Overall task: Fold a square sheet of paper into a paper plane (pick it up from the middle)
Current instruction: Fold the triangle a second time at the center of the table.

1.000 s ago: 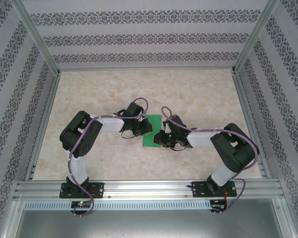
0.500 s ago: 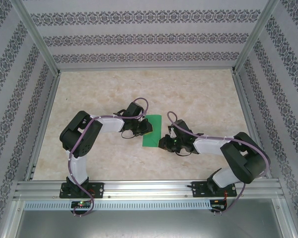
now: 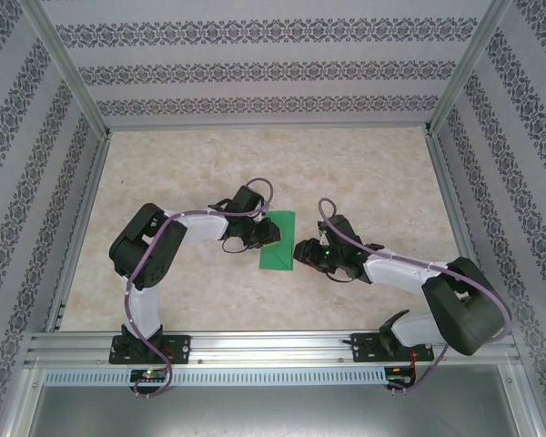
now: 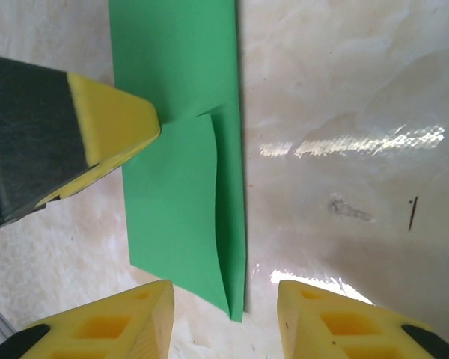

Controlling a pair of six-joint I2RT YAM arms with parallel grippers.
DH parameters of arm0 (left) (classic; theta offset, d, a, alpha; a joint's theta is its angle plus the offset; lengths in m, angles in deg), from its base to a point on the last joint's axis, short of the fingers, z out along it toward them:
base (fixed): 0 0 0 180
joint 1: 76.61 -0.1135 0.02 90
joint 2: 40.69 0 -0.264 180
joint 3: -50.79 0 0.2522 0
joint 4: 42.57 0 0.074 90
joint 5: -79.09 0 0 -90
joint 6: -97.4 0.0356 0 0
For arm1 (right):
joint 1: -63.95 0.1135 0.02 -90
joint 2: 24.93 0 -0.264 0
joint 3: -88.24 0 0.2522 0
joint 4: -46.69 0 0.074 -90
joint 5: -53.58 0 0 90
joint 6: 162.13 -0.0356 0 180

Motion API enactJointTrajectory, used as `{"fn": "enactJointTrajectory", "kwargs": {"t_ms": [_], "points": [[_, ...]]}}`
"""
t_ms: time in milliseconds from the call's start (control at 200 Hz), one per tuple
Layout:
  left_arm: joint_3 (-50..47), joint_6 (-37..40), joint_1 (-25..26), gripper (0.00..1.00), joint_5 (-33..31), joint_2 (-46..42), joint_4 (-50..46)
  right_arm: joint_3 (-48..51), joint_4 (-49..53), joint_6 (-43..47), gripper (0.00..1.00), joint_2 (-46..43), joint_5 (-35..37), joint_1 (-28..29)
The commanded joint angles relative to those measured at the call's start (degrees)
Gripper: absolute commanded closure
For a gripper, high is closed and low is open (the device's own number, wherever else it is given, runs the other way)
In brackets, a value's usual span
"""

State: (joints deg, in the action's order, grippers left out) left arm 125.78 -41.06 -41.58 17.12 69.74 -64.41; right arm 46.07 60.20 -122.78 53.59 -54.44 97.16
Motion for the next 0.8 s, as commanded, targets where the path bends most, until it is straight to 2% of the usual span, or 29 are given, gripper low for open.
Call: {"fn": "enactJointTrajectory", "kwargs": {"t_ms": [0,525,794], "points": [[0.8,1.7,0.5,0.76,0.0,-2.7,-2.9,-2.1,-4.3,-1.2,0.59,2.7,-0.2,-0.4],[0.5,3.2,0.5,0.73,0.1,-5.2,-4.0,-7.2,-7.1,0.0,0.56,13.2,-2.6,-0.7],[0.0,3.7,0.5,0.74,-0.6,-5.6,-4.6,-7.8,-7.9,0.1,0.62,14.3,-3.3,-0.9]]}}
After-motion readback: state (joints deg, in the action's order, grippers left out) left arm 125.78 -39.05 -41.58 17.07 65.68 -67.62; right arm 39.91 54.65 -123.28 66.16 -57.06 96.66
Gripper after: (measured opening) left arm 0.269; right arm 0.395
